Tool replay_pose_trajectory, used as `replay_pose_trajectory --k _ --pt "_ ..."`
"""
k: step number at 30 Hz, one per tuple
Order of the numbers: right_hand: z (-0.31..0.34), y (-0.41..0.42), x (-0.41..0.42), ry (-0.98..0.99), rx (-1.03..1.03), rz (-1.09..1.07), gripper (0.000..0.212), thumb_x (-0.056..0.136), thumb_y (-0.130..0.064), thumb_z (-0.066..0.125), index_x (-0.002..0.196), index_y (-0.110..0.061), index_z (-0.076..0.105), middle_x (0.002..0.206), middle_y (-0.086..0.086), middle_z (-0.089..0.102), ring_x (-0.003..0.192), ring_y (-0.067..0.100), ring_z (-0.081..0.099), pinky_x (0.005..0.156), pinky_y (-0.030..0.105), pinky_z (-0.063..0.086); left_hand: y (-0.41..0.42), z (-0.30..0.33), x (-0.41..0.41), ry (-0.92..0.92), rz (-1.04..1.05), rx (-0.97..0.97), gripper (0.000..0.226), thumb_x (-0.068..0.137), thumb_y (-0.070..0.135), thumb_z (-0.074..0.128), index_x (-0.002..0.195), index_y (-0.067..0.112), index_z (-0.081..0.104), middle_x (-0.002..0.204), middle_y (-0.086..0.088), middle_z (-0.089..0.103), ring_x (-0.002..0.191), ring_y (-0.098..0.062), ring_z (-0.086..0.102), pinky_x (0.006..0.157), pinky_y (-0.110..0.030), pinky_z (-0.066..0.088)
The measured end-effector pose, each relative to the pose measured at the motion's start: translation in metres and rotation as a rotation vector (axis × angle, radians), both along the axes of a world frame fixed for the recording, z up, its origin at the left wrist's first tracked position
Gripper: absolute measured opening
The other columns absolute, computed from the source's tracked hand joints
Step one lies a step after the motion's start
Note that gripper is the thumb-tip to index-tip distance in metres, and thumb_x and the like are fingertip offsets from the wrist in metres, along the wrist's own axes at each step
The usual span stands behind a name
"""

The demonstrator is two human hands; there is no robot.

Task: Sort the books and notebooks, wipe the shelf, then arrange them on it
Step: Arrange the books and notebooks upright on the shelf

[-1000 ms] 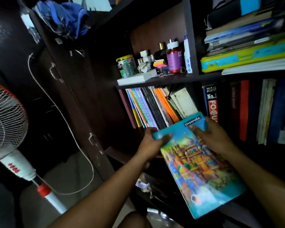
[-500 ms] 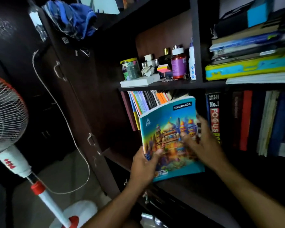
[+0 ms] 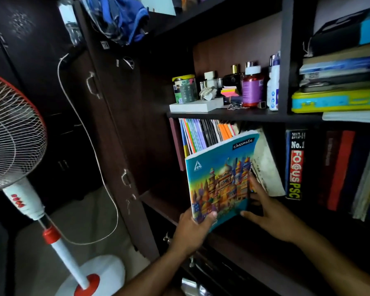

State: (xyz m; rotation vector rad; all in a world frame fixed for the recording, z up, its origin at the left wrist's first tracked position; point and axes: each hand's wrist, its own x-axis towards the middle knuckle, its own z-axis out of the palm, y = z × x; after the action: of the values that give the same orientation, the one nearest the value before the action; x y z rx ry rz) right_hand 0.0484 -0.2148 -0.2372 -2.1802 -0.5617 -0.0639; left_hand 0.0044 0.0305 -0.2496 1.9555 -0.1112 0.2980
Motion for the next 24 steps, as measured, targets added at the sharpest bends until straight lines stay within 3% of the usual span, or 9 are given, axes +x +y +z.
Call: replay_pose_trajectory --k 4,6,10,13,15,17,20,24 --pt "-0.005 -0.009 0.006 0.095 0.068 -0.124 0.11 0.091 -0.031 0.074 0.153 -0.055 -0.014 0.155 0.0 0.043 0.138 0.013 0.048 0.109 0.028 0.042 0.002 -0.005 0.005 0.008 0.023 0.004 0.064 0.077 0.073 0.056 0.122 0.031 0.07 0.115 0.013 0.074 0.109 0.001 0.066 0.095 -0.037 0.056" --pt "-0.008 -0.007 0.009 0.092 0.041 -0.157 0.104 0.093 -0.03 0.072 0.156 -0.054 -0.007 0.156 0.0 0.044 0.139 0.017 0.048 0.112 0.033 0.042 0.003 -0.003 0.006 0.02 0.044 -0.026 0.068 0.078 0.073 0.055 0.124 0.025 0.07 0.113 0.011 0.075 0.107 -0.001 0.068 0.094 -0.037 0.057" --pt "-0.016 0.0 0.008 -0.052 -0.222 -0.243 0.072 0.098 -0.03 0.064 0.159 -0.027 0.025 0.153 0.0 0.046 0.138 0.017 0.047 0.112 0.027 0.037 0.004 -0.004 0.011 0.07 0.042 -0.029 0.068 0.079 0.073 0.055 0.127 0.027 0.067 0.113 0.011 0.074 0.105 -0.002 0.068 0.089 -0.03 0.058" --pt "-0.012 0.017 0.008 -0.064 -0.285 -0.341 0.047 0.101 -0.025 0.057 0.147 -0.014 0.047 0.144 0.008 0.052 0.131 0.026 0.051 0.107 0.032 0.042 0.007 -0.005 0.014 0.089 0.015 -0.005 0.045 0.094 0.055 0.061 0.125 0.024 0.069 0.111 0.008 0.074 0.1 0.001 0.067 0.077 -0.015 0.053" --pt "-0.01 0.036 0.006 -0.055 -0.461 -0.431 0.044 0.102 -0.023 0.051 0.144 -0.015 0.047 0.144 0.009 0.046 0.131 0.028 0.048 0.105 0.038 0.042 0.011 -0.002 0.014 0.078 0.015 -0.003 0.037 0.096 0.049 0.062 0.122 0.023 0.069 0.11 0.007 0.074 0.099 0.0 0.067 0.072 -0.01 0.05" --pt "-0.011 0.052 0.004 -0.029 -0.648 -0.482 0.052 0.099 -0.023 0.046 0.15 -0.019 0.037 0.151 0.007 0.037 0.137 0.028 0.041 0.106 0.041 0.037 0.024 0.001 0.019 0.03 0.063 -0.031 0.026 0.099 0.04 0.064 0.12 0.026 0.069 0.109 0.007 0.073 0.101 -0.004 0.067 0.075 -0.014 0.051" --pt "-0.006 0.059 0.004 -0.001 -0.709 -0.518 0.056 0.099 -0.023 0.042 0.154 -0.021 0.03 0.156 0.006 0.033 0.141 0.027 0.034 0.109 0.043 0.032 0.049 0.006 0.031 -0.013 0.127 -0.049 0.025 0.1 0.03 0.064 0.123 0.024 0.069 0.108 0.01 0.071 0.104 -0.007 0.066 0.081 -0.017 0.05" --pt "0.003 0.084 0.013 0.085 -0.814 -0.6 0.053 0.103 -0.017 0.032 0.155 -0.019 0.026 0.156 0.011 0.033 0.142 0.031 0.031 0.113 0.048 0.028 0.062 0.003 0.042 0.045 0.082 -0.081 0.029 0.1 0.036 0.063 0.127 0.026 0.064 0.112 0.014 0.071 0.106 -0.002 0.065 0.083 -0.021 0.054"
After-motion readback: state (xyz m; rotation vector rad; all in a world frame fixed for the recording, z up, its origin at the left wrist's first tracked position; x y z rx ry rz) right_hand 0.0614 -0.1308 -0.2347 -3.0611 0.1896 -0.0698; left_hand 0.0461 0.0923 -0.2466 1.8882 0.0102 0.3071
